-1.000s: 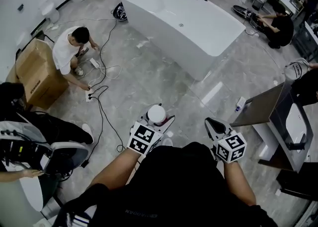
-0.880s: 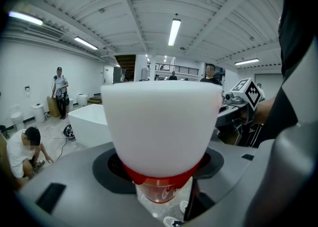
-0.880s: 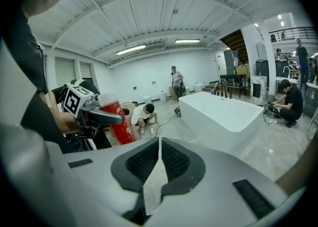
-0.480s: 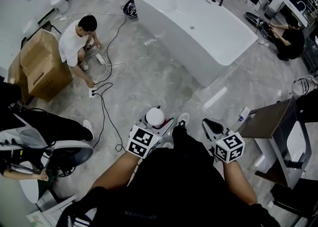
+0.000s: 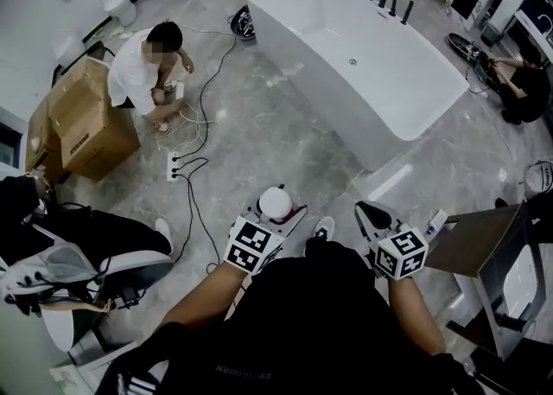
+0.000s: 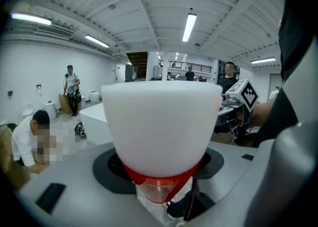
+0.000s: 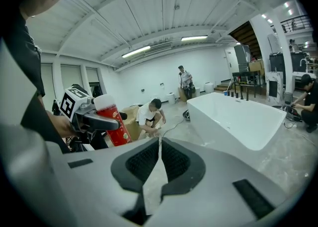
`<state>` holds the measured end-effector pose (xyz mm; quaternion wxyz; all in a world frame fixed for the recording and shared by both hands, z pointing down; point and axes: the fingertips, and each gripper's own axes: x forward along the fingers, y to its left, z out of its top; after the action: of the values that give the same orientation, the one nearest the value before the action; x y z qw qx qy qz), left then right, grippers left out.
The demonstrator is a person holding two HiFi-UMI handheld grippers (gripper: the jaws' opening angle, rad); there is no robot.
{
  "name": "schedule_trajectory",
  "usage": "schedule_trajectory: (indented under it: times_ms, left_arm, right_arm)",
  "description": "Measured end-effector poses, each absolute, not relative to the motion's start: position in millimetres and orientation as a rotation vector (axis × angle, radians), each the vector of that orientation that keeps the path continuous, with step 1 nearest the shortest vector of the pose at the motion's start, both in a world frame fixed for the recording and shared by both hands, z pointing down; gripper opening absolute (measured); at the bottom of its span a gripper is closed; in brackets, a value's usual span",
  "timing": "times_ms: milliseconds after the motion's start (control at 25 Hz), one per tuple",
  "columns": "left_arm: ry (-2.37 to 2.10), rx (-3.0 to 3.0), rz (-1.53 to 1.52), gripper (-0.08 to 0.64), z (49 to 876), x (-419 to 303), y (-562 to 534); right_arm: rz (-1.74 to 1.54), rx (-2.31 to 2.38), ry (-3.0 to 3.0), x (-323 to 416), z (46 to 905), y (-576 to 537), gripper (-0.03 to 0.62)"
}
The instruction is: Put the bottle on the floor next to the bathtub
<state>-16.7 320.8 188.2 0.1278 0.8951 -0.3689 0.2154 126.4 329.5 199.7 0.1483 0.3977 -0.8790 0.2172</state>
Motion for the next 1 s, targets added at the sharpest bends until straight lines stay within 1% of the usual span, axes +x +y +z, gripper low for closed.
schedule_trajectory:
  times_ms: [240,480,800,1000]
  left_arm:
    - [-1.080,2.624,0.611,0.290,168.1,3.4,256.5]
    - [-1.081,2.617,0.639,0.290,172.3,17.6,201.4]
    - [-1.089,2.583,0.667,0.290,183.5,27.3,161.0]
    - [-1.072,2.569,0.699,0.290,186.8,16.9,138.4]
  right_arm:
    - [0.627,1.152,-2.553,143.2,193.5,263.3,0.040]
    - [0.628,1.158,-2.579,155.3,192.0,203.9,0.040]
    - [0.686,1.147,-2.576,167.1,213.2,158.3,0.040]
    - [0.717,1.129,-2.562,157.0,218.7,139.4,0.040]
